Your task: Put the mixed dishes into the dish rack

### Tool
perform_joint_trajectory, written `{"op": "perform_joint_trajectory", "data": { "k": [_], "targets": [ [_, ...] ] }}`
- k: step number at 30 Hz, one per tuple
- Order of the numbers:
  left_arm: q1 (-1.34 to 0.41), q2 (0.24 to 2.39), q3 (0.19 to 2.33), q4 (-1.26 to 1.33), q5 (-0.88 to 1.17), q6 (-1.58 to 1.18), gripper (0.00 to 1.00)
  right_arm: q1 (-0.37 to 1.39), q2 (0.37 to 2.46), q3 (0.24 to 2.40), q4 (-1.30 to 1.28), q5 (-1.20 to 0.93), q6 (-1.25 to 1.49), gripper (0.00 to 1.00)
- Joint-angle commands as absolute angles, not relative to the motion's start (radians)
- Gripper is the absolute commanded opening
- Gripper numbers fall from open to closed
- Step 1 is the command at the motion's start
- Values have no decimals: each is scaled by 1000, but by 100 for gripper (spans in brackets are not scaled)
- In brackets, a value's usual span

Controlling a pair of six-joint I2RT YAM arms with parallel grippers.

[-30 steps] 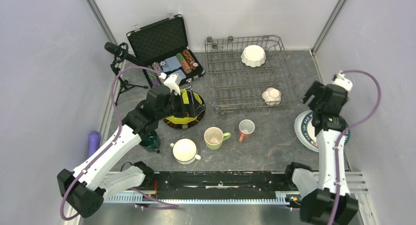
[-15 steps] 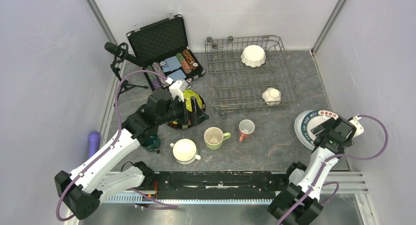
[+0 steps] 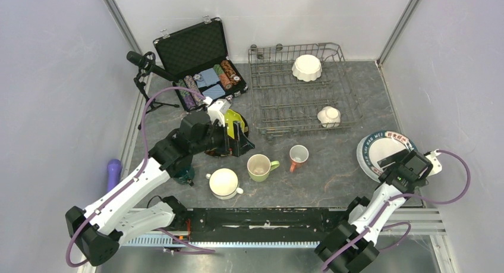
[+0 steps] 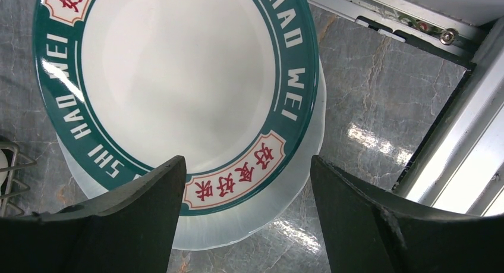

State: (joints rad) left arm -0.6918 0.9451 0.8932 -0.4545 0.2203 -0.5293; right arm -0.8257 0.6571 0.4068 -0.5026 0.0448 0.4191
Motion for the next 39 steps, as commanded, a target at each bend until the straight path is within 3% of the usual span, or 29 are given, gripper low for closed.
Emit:
{"op": "perform_joint_trajectory", "data": {
  "k": [1, 12, 21, 32, 39],
  "targets": [
    [-696, 947, 894, -422, 237, -491, 100, -831, 666, 412, -471, 49, 459, 82],
    [-696, 956, 896, -422, 227, -487, 100, -833, 681, 301, -353, -18, 570, 75],
    [-697, 965, 898, -423, 221, -485, 100, -833, 719, 295, -315, -6, 570, 75],
    [-696, 978, 901, -422, 220, -485, 100, -833, 811, 279, -267, -32, 573, 84],
    [-696, 998, 896, -411, 225, -485, 100, -833, 861, 260, -226, -88, 605, 96]
  ]
}}
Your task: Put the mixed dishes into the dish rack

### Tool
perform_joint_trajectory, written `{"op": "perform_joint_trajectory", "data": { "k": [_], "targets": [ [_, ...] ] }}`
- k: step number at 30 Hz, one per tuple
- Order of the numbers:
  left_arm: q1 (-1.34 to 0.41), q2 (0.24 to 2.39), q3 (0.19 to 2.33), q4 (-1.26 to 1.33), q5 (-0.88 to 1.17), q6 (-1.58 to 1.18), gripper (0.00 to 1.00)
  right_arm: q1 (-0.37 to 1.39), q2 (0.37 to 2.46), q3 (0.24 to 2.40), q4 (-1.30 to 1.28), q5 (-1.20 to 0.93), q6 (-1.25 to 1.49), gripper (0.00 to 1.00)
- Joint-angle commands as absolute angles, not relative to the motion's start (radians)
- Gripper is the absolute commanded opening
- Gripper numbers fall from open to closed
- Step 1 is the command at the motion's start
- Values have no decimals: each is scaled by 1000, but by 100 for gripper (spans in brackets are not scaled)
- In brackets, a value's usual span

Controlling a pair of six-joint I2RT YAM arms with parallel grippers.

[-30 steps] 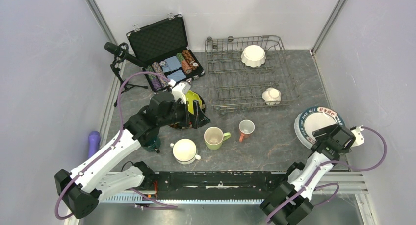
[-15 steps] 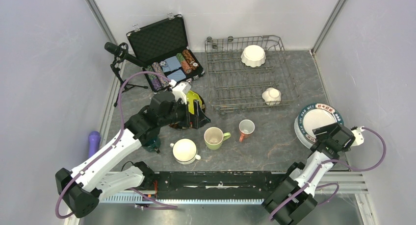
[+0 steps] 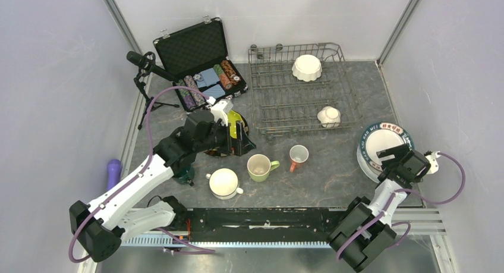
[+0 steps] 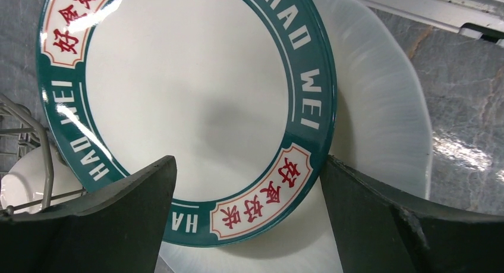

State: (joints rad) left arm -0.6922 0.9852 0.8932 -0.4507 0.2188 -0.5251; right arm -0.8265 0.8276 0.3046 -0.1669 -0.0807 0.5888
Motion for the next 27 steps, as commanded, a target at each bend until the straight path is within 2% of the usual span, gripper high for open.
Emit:
{"op": "perform_joint_trajectory", "data": {
  "k": [1, 4, 11, 15, 21, 27],
  "targets": [
    [-696, 1000, 896, -411, 225, -484, 100, -834, 865, 262, -223, -99, 610, 97],
    [-696, 997, 895, -412, 223, -483, 100, -833, 865, 270, -220, -118, 616, 97],
    [-696, 992, 890, -411, 216, -482, 100, -833, 858, 230, -204, -148, 691, 89],
    [-697, 995, 888, -410, 210, -482, 100, -833, 816, 154, -151, -210, 771, 90],
    [-696, 1000, 888, -407, 210, -481, 100, -833, 772, 140, -182, -148, 826, 94],
    [-696, 999, 886, -406, 210, -477, 100, -835, 770, 118, -197, -115, 912, 91]
  ]
}}
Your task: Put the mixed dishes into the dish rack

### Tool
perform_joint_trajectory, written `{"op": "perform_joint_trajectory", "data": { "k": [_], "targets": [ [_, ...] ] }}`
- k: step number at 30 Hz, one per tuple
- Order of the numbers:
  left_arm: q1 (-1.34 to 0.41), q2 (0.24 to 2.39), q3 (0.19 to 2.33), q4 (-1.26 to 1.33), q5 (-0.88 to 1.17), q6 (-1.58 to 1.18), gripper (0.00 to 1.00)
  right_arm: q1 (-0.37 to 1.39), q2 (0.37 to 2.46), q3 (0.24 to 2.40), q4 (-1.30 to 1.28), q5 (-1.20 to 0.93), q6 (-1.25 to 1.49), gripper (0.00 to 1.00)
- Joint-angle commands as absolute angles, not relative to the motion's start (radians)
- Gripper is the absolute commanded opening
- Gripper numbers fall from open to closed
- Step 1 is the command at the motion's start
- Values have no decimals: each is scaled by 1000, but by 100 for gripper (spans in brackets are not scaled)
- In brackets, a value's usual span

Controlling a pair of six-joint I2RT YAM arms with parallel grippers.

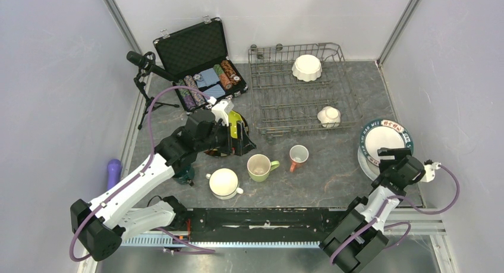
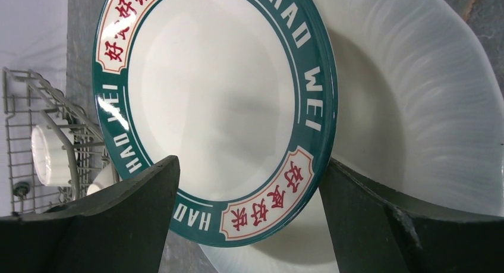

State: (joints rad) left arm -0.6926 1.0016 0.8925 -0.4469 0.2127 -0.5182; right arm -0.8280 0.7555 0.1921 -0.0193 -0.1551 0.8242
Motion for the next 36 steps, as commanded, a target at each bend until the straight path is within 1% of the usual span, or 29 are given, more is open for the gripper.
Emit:
{"op": "perform_joint_trajectory", "data": {
  "k": [1, 4, 9, 12, 13, 16, 18, 19, 22, 30, 36],
  "targets": [
    [-696, 997, 885, -406, 209, -476, 100, -836, 766, 116, -197, -110, 920, 90],
    [-697, 995, 882, -405, 204, -474, 100, -835, 747, 122, -214, -106, 944, 86],
    [-696, 1008, 888, -404, 232, -472, 100, -835, 644, 172, -304, -55, 970, 63],
    [-696, 1006, 889, -403, 232, -473, 100, -836, 591, 207, -354, -29, 974, 41],
    [-697, 1003, 888, -404, 231, -472, 100, -835, 584, 223, -369, -21, 974, 32],
    [-696, 995, 887, -405, 226, -471, 100, -835, 571, 261, -412, -6, 967, 10],
    [-696, 992, 887, -405, 227, -468, 100, -835, 565, 283, -441, -6, 963, 2],
    [-696, 992, 887, -405, 230, -466, 100, -835, 559, 291, -452, -6, 959, 0],
    [-696, 992, 889, -404, 237, -466, 100, -835, 534, 320, -477, 22, 956, 0],
    [-696, 988, 889, -405, 238, -465, 100, -835, 497, 403, -500, 20, 926, 0],
    [-697, 991, 894, -404, 239, -466, 100, -835, 505, 557, -476, 7, 795, 0]
  ]
}}
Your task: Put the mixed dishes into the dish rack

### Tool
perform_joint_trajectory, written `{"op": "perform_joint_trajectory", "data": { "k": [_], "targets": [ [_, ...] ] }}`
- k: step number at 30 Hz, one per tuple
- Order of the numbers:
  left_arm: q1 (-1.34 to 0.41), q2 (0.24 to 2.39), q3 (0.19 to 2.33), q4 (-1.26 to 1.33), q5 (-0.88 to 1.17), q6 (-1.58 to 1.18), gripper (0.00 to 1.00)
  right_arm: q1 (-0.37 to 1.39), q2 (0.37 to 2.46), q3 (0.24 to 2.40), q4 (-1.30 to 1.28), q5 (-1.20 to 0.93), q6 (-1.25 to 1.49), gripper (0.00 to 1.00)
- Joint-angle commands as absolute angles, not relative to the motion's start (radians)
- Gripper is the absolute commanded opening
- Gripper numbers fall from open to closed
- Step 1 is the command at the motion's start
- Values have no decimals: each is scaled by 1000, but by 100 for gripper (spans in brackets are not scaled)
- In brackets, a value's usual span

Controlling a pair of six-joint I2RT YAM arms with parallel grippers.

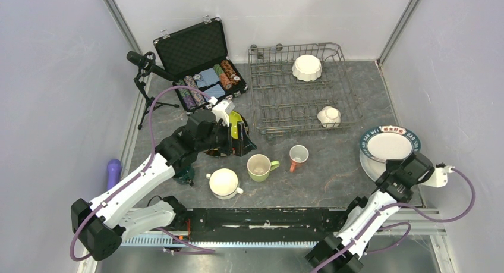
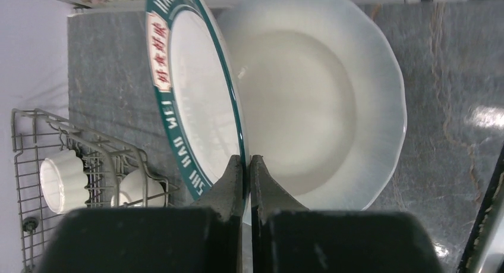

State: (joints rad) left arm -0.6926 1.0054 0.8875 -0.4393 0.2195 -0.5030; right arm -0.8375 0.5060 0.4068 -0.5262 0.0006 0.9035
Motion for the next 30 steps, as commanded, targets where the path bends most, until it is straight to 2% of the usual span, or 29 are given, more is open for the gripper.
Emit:
{"op": "perform_joint_trajectory", "data": {
  "k": [1, 4, 13, 18, 27, 30],
  "targets": [
    [-696, 993, 896, -403, 239, -466, 100, -835, 516, 596, -477, 9, 774, 0],
    [-697, 995, 895, -403, 239, -465, 100, -835, 553, 698, -477, 2, 730, 0],
    [-696, 995, 888, -403, 218, -450, 100, -828, 713, 864, -340, -232, 631, 0],
    [-696, 1004, 894, -404, 216, -435, 100, -721, 835, 938, -270, -283, 588, 0],
    [-695, 986, 886, -410, 190, -405, 100, -275, 1142, 1138, -219, -28, 528, 0],
    [-693, 985, 884, -413, 184, -399, 100, -144, 1249, 1241, -276, 169, 446, 0]
  ]
}}
